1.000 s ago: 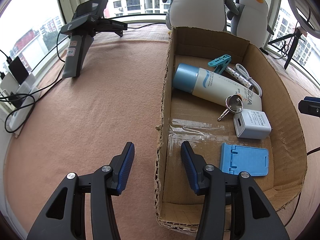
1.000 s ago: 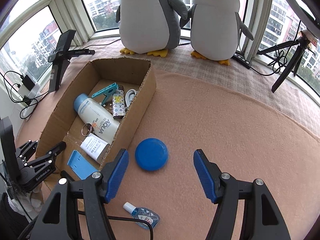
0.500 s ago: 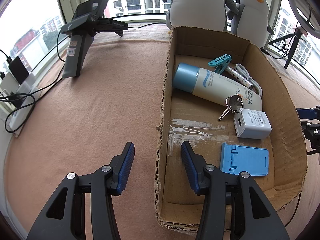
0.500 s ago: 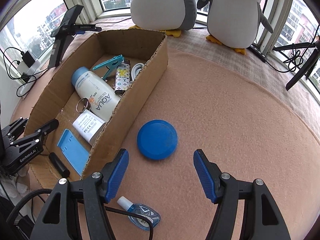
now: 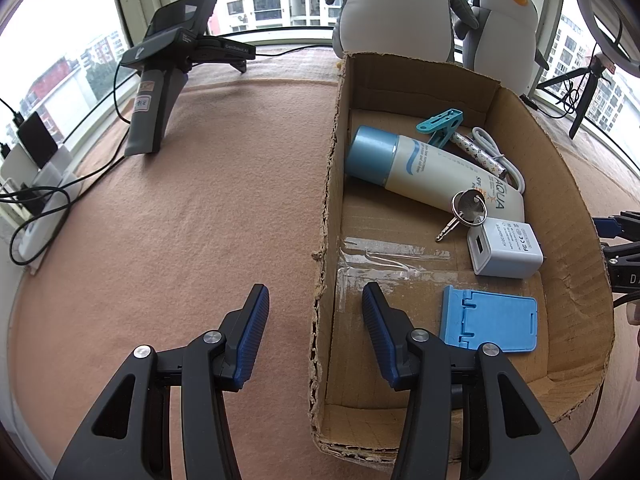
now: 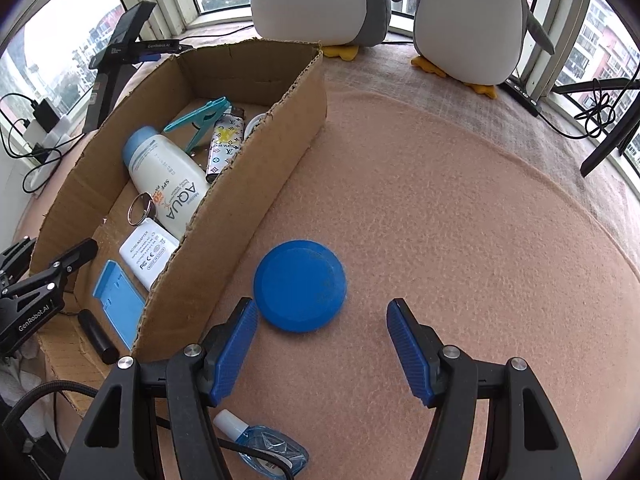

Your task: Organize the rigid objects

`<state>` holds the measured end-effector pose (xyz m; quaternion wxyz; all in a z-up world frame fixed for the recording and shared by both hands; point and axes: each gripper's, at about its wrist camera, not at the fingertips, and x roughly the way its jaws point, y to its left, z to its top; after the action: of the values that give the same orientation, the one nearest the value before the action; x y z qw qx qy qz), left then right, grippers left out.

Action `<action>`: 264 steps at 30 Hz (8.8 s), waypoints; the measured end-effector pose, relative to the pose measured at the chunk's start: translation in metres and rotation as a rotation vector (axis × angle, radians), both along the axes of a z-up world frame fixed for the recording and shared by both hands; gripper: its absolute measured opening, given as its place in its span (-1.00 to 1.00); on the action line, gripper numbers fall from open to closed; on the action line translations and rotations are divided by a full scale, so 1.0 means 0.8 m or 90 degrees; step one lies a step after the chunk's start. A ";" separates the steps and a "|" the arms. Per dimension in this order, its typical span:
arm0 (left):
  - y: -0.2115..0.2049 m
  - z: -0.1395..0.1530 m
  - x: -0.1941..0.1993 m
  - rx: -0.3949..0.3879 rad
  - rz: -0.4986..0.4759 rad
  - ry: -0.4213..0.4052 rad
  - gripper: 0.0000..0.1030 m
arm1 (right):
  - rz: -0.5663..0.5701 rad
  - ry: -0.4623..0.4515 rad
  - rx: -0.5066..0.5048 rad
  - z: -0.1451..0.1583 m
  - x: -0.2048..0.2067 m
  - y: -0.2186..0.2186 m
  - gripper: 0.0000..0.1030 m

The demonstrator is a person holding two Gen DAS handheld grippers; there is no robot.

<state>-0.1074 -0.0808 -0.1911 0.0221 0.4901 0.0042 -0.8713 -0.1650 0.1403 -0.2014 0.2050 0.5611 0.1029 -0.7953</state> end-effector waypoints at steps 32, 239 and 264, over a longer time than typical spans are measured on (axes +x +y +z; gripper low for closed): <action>-0.001 0.000 0.000 0.000 0.000 0.000 -0.05 | -0.042 0.025 0.009 -0.008 -0.030 0.017 -0.10; 0.002 -0.005 0.002 -0.013 0.001 0.000 -0.04 | 0.060 0.065 -0.084 0.066 -0.003 -0.137 -0.31; 0.008 0.020 0.017 -0.019 0.005 0.024 -0.05 | -0.006 0.115 -0.096 0.108 0.034 -0.078 0.28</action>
<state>-0.0938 -0.0746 -0.1750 0.0323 0.4731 -0.0064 -0.8804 -0.1378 0.0783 -0.1147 0.2332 0.4708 0.0582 -0.8489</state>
